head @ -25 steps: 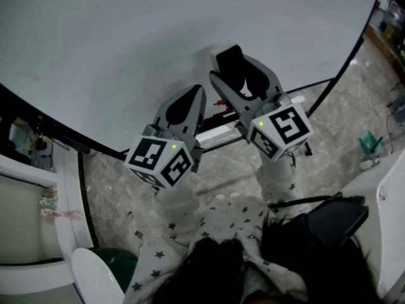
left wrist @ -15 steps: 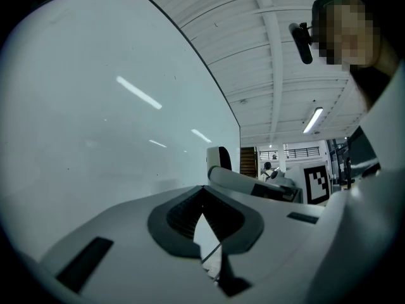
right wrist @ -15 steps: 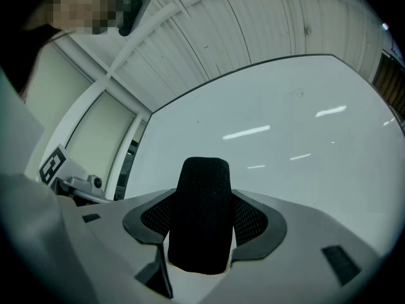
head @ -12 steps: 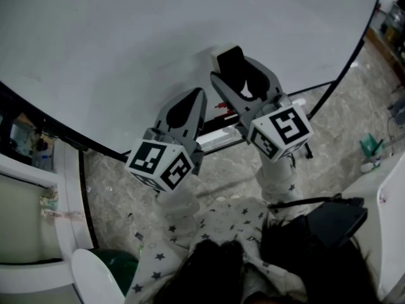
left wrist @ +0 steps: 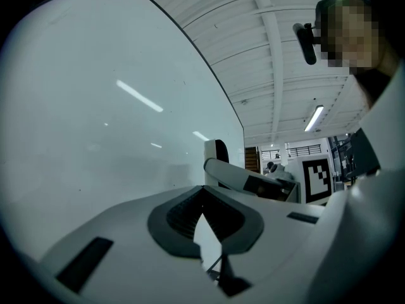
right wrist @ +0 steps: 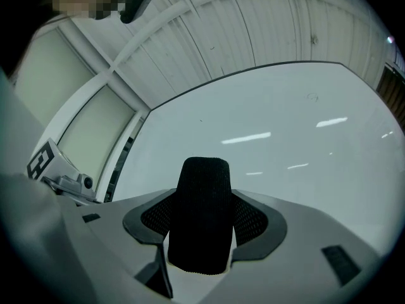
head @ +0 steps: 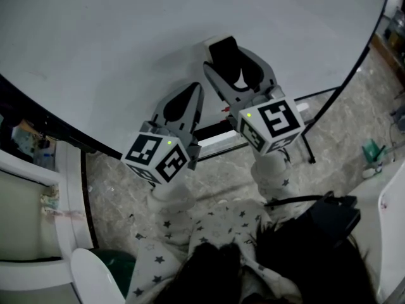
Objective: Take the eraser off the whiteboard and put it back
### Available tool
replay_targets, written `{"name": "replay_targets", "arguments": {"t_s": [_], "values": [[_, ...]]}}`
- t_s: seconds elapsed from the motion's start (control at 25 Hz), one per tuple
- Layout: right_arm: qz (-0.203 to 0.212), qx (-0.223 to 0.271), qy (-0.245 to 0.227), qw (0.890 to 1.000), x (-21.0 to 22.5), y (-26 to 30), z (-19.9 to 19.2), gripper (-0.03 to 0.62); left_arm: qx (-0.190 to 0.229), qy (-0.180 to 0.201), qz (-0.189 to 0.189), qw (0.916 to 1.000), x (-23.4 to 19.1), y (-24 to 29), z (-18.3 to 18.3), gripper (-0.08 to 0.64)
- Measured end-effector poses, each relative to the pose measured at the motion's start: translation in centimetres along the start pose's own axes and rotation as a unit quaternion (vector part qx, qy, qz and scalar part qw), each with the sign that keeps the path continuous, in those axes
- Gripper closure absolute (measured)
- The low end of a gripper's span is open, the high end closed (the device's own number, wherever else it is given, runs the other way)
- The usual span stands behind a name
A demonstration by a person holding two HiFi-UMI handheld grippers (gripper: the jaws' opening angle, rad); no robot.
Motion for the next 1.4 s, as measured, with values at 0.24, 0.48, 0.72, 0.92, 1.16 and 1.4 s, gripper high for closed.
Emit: {"name": "replay_targets", "arguments": {"t_s": [0.24,0.48,0.72,0.92,1.16,1.4], "values": [[-0.018,0.006,-0.042,0.999,-0.5,2.8,0.1,0.331,0.002,-0.001,-0.006,1.0000,-2.3,-0.1,0.6,0.560],[-0.035,0.011,-0.073,0.997,0.0,4.5,0.4,0.331,0.008,-0.004,-0.014,0.9999,-3.1,0.6,0.8,0.559],[-0.047,0.006,-0.094,0.994,0.2,6.0,0.4,0.331,0.000,-0.002,-0.018,0.9998,-3.6,1.3,0.7,0.560],[-0.060,-0.002,-0.114,0.992,0.3,6.5,0.2,0.331,-0.001,-0.004,-0.018,0.9998,-4.1,1.5,0.9,0.558],[-0.076,0.003,-0.135,0.988,0.2,6.7,0.1,0.331,-0.003,-0.005,-0.025,0.9997,-3.9,1.8,0.8,0.559],[-0.078,0.005,-0.158,0.984,0.2,6.6,-0.1,0.331,-0.010,-0.010,-0.024,0.9996,-4.0,1.4,0.3,0.560]]}}
Point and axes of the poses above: the fingertips, and each gripper's own axes: y forward along the fingers, x to its right, z out of its top, the point moved 3 cm from there along -y, backward along the fingers, and after that the axes turned 12 degrees about x, right-handed, at the moved point
